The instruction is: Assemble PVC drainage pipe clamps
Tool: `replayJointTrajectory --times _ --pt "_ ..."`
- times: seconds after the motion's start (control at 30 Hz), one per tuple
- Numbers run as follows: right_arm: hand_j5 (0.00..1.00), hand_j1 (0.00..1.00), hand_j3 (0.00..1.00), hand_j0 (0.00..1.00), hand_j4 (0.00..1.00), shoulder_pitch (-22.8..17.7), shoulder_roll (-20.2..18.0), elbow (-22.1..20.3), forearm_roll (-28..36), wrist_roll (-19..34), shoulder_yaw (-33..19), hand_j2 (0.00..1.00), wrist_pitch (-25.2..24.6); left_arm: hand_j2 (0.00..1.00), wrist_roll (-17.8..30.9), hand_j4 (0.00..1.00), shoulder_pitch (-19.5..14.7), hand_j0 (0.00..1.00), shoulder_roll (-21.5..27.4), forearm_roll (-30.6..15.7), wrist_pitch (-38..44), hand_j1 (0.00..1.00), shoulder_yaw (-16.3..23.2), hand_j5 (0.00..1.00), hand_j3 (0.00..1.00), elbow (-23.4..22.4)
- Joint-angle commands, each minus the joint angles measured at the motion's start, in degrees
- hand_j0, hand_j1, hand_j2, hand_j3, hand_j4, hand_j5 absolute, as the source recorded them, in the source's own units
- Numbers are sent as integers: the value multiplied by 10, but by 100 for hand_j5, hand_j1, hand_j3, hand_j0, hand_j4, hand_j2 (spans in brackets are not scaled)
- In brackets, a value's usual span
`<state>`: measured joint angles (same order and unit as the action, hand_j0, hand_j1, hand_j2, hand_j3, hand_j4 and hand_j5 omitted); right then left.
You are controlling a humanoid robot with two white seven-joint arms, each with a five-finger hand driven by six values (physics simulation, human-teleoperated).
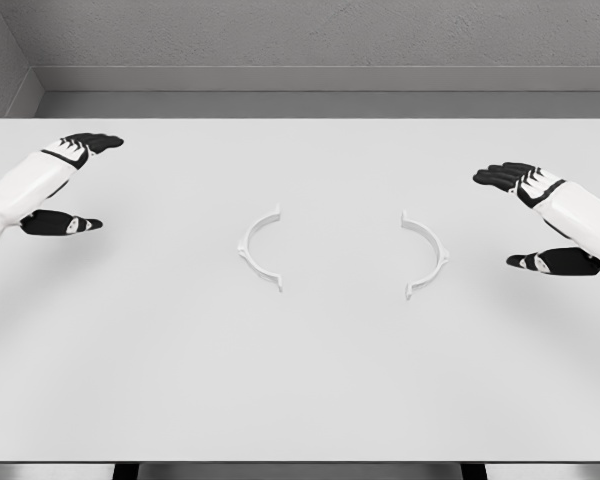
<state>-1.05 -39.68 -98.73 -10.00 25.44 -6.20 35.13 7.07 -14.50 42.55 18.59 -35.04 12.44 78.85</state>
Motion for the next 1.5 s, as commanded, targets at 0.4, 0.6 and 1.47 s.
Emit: replayJointTrajectory --times 0.4,0.6,1.47 --pt "100 100 100 100 100 135 87 81 -199 -5 93 100 -18 100 0 100 -67 100 -74 17 0 100 89 100 100 -75" --pt "100 100 100 100 100 136 111 82 -273 -7 101 100 -74 100 0 100 -84 100 -87 17 0 100 122 100 100 -81" --pt "100 100 100 100 100 136 118 124 -331 -4 140 100 -102 100 0 100 -133 100 -174 42 0 100 179 100 100 -112"
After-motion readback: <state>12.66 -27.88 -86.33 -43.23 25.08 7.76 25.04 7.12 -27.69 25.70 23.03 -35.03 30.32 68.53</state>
